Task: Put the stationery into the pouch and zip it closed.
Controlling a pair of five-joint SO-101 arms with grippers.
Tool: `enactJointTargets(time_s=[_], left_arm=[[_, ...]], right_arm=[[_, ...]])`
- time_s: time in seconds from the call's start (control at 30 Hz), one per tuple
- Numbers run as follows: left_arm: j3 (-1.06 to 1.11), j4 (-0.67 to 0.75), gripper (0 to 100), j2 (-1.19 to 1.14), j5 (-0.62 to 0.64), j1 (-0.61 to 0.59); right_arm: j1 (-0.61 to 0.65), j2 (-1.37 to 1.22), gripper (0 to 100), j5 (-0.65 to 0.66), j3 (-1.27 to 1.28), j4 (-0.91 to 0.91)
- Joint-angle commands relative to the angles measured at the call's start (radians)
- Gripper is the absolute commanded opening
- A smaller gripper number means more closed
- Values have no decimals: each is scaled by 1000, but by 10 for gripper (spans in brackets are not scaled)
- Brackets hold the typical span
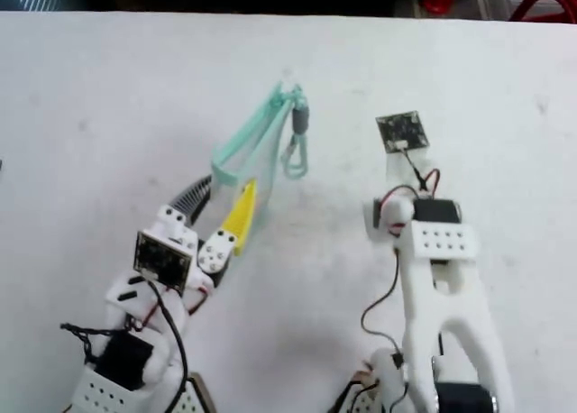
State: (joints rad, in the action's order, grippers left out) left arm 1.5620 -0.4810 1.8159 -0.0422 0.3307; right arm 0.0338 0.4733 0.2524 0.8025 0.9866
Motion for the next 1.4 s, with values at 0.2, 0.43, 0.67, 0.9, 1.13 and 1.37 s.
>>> enactJointTargets(time_s=[0.2, 0.43, 0.67, 0.9, 1.13, 1.37], left_arm=[[-34, -12, 146, -5, -5, 13], [-34, -11, 146, -5, -8, 13], [-34, -11, 146, -5, -8, 13], [-34, -12, 146, -5, -8, 15], [-32, -12, 146, -5, -8, 15], [-29, -14, 146, -5, -9, 36]], right_arm=[[-65, -291, 240, -555, -186, -5], [-79, -369, 230, -566, -186, -65], [-127, -427, 64, -559, -209, -64], [-174, -418, 15, -557, -219, -64], [-168, -417, 109, -566, -221, -62], [-104, -424, 245, -568, -279, -64]])
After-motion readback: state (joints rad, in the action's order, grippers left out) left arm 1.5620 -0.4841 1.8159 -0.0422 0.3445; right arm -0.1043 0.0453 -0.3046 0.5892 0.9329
